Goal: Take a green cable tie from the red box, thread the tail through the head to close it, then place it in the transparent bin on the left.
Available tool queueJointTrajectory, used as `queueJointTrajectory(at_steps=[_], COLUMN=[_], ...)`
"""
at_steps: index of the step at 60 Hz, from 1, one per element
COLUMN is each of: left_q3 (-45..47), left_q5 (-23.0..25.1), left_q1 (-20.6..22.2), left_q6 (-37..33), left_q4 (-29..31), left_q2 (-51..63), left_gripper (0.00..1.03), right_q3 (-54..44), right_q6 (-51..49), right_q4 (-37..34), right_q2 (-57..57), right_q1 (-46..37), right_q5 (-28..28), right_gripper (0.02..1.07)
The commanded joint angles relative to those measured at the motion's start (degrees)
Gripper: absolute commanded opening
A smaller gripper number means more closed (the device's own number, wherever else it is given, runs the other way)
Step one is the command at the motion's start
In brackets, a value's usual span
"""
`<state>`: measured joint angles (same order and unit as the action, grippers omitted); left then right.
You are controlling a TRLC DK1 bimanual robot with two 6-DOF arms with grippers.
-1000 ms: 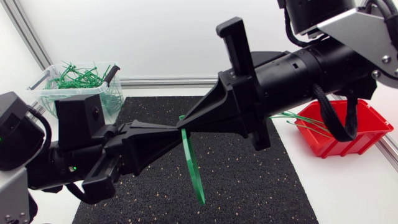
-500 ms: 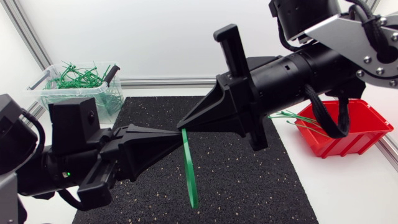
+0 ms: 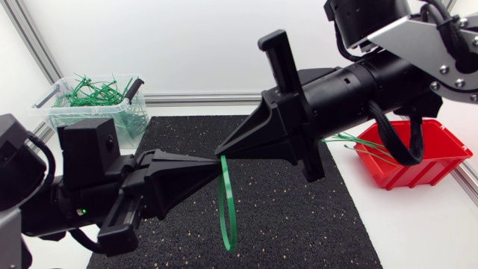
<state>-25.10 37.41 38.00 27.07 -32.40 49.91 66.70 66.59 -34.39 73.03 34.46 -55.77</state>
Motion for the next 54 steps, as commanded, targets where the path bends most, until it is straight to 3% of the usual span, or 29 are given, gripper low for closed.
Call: queueJointTrajectory(at_steps=[1,7,12,21,28,54], left_q3=[-0.91,-0.56,-0.39,-0.47,-0.39,0.32], left_q5=[1.97,1.53,1.0,0.56,0.47,-0.41], left_q1=[0.32,0.41,0.94,1.38,1.29,0.59], left_q6=[-2.9,-5.36,-5.8,-6.06,-7.03,-9.05], left_q4=[-2.23,-2.31,-2.4,-2.31,-2.31,-2.67], left_q2=[0.1,0.71,0.63,0.36,0.8,1.51], left_gripper=[0.04,0.04,0.04,0.04,0.04,0.04], right_q3=[-0.25,-0.69,-0.95,-0.87,-0.6,-0.43], right_q6=[-0.84,-1.46,-1.81,-2.51,-3.22,-4.1], right_q4=[-0.76,-1.2,-1.38,-2.08,-3.23,-4.72], right_q2=[0.53,0.71,0.44,0.09,-0.88,-1.84], right_q1=[-0.53,-0.09,0.0,0.08,1.84,1.14], right_q5=[2.59,2.86,2.86,3.03,3.03,2.95], right_gripper=[0.08,0.08,0.22,0.28,0.53,0.53])
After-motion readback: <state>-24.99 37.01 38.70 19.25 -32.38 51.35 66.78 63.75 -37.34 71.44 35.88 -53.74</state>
